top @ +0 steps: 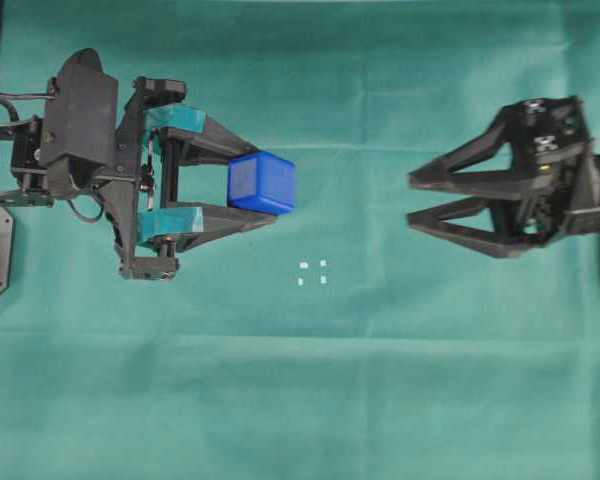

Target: Handover the blue block to the right arm after grasping it with the left arm, then place it in the designated position.

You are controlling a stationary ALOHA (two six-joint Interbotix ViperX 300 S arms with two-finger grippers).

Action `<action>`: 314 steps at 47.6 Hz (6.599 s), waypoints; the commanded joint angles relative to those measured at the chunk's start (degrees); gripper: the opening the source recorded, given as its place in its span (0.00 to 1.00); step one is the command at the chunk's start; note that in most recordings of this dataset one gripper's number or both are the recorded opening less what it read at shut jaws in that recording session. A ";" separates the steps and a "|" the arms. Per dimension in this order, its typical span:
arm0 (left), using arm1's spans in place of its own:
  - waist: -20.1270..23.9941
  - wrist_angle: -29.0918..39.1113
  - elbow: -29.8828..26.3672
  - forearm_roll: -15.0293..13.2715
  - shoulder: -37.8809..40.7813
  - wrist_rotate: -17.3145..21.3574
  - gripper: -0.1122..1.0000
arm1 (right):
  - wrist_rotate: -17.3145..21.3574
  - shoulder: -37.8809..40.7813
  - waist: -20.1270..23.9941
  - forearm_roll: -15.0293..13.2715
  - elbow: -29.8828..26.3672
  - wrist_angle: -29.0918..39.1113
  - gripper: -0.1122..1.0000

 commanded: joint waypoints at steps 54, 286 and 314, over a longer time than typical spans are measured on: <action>-0.35 1.49 -0.70 -0.09 -0.53 -0.26 0.52 | -2.55 24.43 0.18 -2.99 -23.91 2.99 0.87; -0.88 6.77 1.76 0.09 -6.94 0.35 1.00 | 62.40 9.49 2.81 7.47 -13.62 14.85 0.59; -0.88 6.77 1.58 0.00 -6.86 0.35 1.00 | 62.49 9.49 2.72 7.38 -13.62 15.03 0.59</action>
